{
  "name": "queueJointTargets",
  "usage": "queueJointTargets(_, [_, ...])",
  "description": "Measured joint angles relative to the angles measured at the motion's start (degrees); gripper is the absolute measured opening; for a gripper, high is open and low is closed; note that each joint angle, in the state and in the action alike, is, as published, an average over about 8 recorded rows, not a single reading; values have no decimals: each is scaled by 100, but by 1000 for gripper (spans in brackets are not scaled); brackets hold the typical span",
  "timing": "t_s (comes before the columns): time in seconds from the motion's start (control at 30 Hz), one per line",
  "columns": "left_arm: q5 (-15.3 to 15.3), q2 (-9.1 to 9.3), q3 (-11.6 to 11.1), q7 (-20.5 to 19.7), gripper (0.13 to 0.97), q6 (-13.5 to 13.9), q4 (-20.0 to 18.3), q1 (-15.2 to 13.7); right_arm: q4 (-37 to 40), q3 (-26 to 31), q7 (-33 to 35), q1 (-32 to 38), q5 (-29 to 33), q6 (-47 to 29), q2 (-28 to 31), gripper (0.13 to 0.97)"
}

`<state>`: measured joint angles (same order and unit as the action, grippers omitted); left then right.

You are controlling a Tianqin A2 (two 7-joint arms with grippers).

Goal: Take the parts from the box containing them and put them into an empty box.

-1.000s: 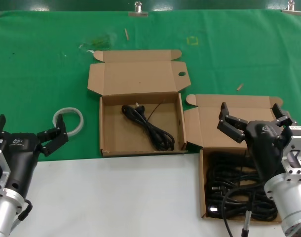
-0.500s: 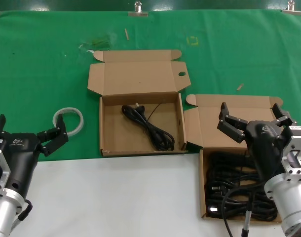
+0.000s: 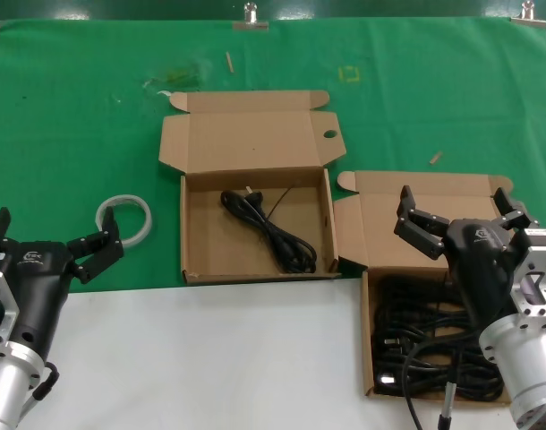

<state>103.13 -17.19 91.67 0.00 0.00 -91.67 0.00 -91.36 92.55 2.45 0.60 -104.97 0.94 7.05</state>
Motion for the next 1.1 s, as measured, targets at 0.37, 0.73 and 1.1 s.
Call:
queueJointTargets(0.37, [0, 0, 0, 0, 965, 0, 0, 0, 0, 0, 0, 0, 0, 0, 0, 966])
queueJointTargets(0.73, [0, 0, 0, 0, 965, 0, 0, 0, 0, 0, 0, 0, 0, 0, 0, 966])
queueJointTargets(1.1, [0, 0, 0, 0, 965, 0, 0, 0, 0, 0, 0, 0, 0, 0, 0, 966])
